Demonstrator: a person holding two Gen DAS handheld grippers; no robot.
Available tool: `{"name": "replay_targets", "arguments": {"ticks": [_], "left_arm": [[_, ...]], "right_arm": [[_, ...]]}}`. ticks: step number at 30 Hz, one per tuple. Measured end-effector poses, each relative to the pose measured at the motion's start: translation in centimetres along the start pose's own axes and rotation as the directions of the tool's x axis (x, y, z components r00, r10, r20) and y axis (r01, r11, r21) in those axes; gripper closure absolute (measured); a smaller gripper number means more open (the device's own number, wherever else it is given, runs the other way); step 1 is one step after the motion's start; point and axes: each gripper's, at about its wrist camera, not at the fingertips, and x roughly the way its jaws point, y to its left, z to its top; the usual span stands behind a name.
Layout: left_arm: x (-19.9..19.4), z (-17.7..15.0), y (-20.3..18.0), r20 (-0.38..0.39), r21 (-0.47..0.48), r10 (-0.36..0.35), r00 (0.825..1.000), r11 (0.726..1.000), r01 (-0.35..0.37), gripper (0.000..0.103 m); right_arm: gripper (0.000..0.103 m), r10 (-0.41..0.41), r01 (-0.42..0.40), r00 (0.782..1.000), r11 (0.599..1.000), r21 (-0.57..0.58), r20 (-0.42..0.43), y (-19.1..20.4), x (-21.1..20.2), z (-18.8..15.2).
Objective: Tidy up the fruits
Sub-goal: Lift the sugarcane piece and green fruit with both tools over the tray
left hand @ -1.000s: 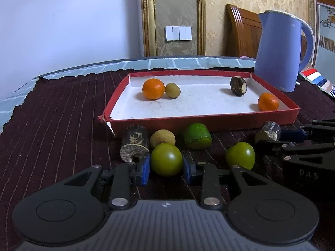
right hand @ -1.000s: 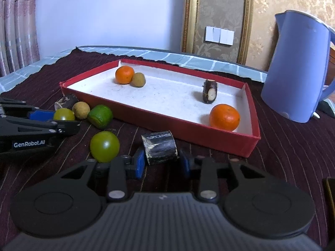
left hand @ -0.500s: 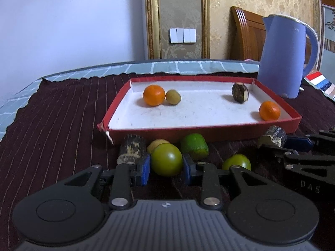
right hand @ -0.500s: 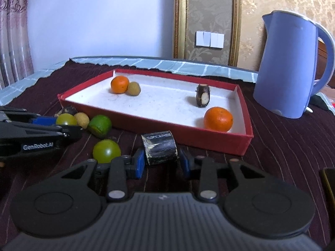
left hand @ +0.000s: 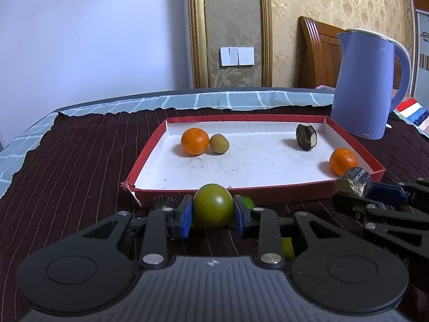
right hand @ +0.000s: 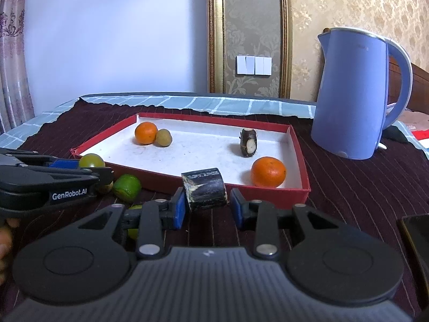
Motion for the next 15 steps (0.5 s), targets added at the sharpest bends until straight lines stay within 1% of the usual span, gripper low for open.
{"name": "replay_targets", "arguments": {"ticks": [9, 15], "left_arm": [[0.41, 0.23, -0.37, 0.001, 0.010, 0.009, 1.000, 1.000, -0.009, 0.072], [0.53, 0.97, -0.54, 0.016, 0.020, 0.012, 1.000, 1.000, -0.013, 0.072]], "right_arm": [[0.070, -0.006, 0.006, 1.000, 1.000, 0.014, 0.008, 0.03, 0.08, 0.10], [0.070, -0.015, 0.015, 1.000, 1.000, 0.018, 0.018, 0.03, 0.45, 0.58]]}}
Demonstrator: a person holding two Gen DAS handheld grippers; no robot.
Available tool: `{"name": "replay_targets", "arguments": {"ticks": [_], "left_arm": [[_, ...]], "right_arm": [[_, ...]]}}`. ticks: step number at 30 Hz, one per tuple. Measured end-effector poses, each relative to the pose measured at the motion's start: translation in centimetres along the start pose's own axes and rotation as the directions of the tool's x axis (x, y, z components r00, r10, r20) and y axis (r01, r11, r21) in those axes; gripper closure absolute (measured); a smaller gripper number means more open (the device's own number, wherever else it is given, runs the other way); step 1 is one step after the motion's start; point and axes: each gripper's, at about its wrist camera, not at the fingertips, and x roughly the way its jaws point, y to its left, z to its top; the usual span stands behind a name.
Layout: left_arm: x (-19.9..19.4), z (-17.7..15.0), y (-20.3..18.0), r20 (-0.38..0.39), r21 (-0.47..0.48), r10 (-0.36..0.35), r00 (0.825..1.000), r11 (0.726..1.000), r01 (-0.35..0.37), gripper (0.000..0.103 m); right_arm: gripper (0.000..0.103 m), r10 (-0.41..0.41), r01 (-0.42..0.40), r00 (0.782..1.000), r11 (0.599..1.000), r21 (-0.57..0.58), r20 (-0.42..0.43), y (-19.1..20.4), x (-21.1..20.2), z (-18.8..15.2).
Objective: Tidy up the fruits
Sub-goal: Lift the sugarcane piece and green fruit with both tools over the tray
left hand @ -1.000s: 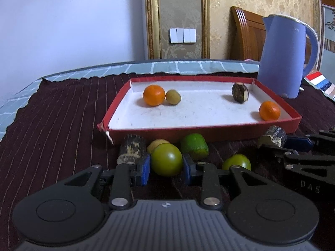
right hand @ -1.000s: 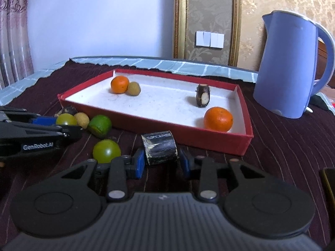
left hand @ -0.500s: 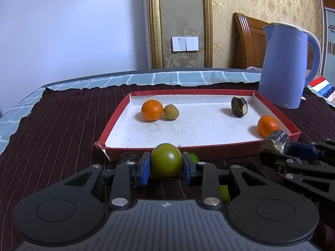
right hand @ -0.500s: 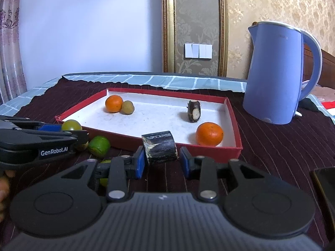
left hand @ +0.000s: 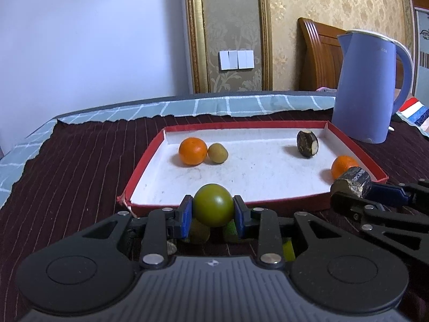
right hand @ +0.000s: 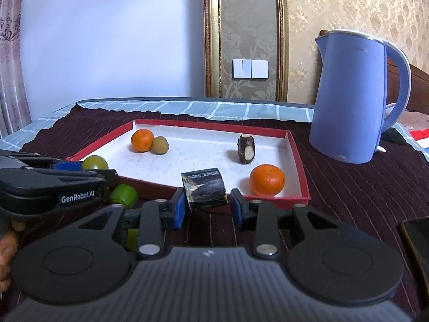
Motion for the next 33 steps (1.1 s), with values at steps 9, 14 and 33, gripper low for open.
{"name": "replay_targets", "arguments": {"ticks": [9, 14, 33], "left_arm": [[1.1, 1.3, -0.4, 0.021, 0.032, 0.010, 1.000, 0.999, -0.010, 0.072], [1.8, 2.2, -0.5, 0.043, 0.039, 0.018, 0.999, 0.999, -0.019, 0.072], [4.1, 2.3, -0.4, 0.060, 0.035, 0.037, 0.997, 0.999, -0.039, 0.072]], "right_arm": [[0.070, -0.011, 0.011, 1.000, 1.000, 0.015, 0.012, -0.3, 0.9, 0.9], [0.070, -0.012, 0.011, 1.000, 1.000, 0.020, 0.015, -0.5, 1.3, 1.1], [0.070, -0.027, 0.026, 1.000, 0.999, 0.038, 0.013, -0.9, 2.5, 1.3]]}}
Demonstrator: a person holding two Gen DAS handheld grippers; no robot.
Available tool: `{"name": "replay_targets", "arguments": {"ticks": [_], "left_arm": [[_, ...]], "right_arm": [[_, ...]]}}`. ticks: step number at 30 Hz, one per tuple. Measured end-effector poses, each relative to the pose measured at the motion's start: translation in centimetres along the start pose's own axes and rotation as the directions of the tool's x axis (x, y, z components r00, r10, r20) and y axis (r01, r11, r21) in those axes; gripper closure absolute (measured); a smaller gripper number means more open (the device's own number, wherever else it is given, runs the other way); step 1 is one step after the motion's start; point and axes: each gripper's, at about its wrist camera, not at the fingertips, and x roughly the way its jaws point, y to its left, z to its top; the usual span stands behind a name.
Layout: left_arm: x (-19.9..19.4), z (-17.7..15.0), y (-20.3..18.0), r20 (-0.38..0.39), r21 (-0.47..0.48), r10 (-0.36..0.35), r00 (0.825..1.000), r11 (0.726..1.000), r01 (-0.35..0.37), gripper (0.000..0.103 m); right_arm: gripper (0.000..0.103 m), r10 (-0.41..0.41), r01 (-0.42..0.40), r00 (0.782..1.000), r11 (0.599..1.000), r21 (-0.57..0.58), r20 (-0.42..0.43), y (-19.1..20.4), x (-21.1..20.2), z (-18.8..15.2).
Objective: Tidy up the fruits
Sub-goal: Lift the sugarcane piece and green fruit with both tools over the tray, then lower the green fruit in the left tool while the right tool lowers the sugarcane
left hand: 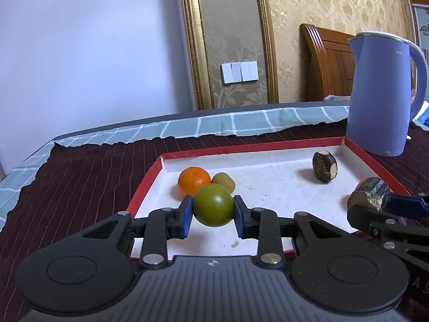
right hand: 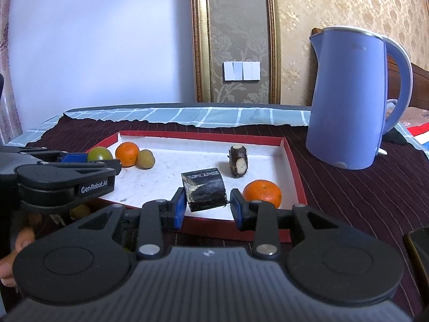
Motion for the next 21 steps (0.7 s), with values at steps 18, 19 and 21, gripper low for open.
{"name": "replay_targets", "arguments": {"ticks": [18, 19, 21], "left_arm": [[1.2, 1.0, -1.0, 0.001, 0.024, 0.040, 0.999, 0.999, -0.040, 0.072], [1.4, 1.1, -1.1, 0.002, 0.025, 0.042, 0.999, 0.999, -0.042, 0.072], [1.7, 1.2, -1.2, 0.004, 0.025, 0.045, 0.999, 0.999, -0.045, 0.072]], "right_arm": [[0.070, -0.005, 0.006, 1.000, 1.000, -0.015, 0.020, 0.2, 0.9, 1.4], [0.070, -0.006, 0.006, 1.000, 1.000, -0.015, 0.022, 0.1, 1.1, 1.5], [0.070, -0.003, 0.004, 1.000, 1.000, -0.013, 0.026, 0.1, 1.5, 1.8]]}}
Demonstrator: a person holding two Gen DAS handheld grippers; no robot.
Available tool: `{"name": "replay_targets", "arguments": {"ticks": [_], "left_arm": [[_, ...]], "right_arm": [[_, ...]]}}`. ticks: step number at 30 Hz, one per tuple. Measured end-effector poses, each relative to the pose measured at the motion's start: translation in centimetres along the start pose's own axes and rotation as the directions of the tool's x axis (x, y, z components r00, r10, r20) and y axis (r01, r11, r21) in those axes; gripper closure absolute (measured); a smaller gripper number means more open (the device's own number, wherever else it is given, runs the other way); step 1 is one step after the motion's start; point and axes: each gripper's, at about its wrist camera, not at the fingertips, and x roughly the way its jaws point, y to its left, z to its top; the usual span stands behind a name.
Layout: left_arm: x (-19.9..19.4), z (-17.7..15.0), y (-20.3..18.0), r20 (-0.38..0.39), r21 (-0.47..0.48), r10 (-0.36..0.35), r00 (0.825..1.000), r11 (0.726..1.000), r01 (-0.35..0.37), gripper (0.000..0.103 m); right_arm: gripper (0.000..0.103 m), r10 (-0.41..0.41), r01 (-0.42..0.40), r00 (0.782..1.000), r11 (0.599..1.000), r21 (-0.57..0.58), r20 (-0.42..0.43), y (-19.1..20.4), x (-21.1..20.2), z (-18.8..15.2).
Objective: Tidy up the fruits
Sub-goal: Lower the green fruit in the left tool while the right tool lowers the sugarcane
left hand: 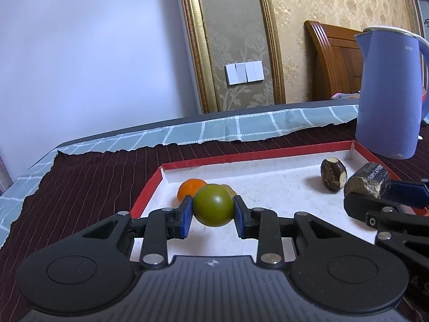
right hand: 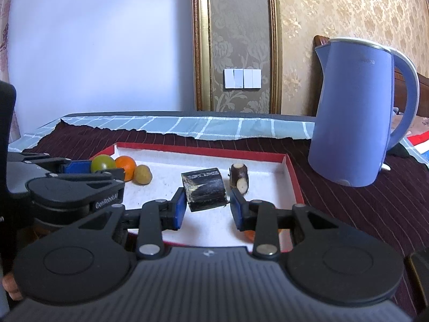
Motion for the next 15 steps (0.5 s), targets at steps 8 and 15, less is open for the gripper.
{"name": "replay_targets", "arguments": {"ticks": [8, 15], "left_arm": [[1.2, 0.2, 0.2, 0.007, -0.008, 0.013, 1.000, 1.000, -0.013, 0.072], [1.9, 0.5, 0.0, 0.011, 0.004, 0.024, 1.000, 1.000, -0.024, 0.072]], "right_arm": [[0.070, 0.000, 0.000, 1.000, 1.000, 0.015, 0.006, -0.3, 2.3, 0.7], [0.070, -0.011, 0.011, 1.000, 1.000, 0.005, -0.005, -0.1, 3.1, 0.3]]}}
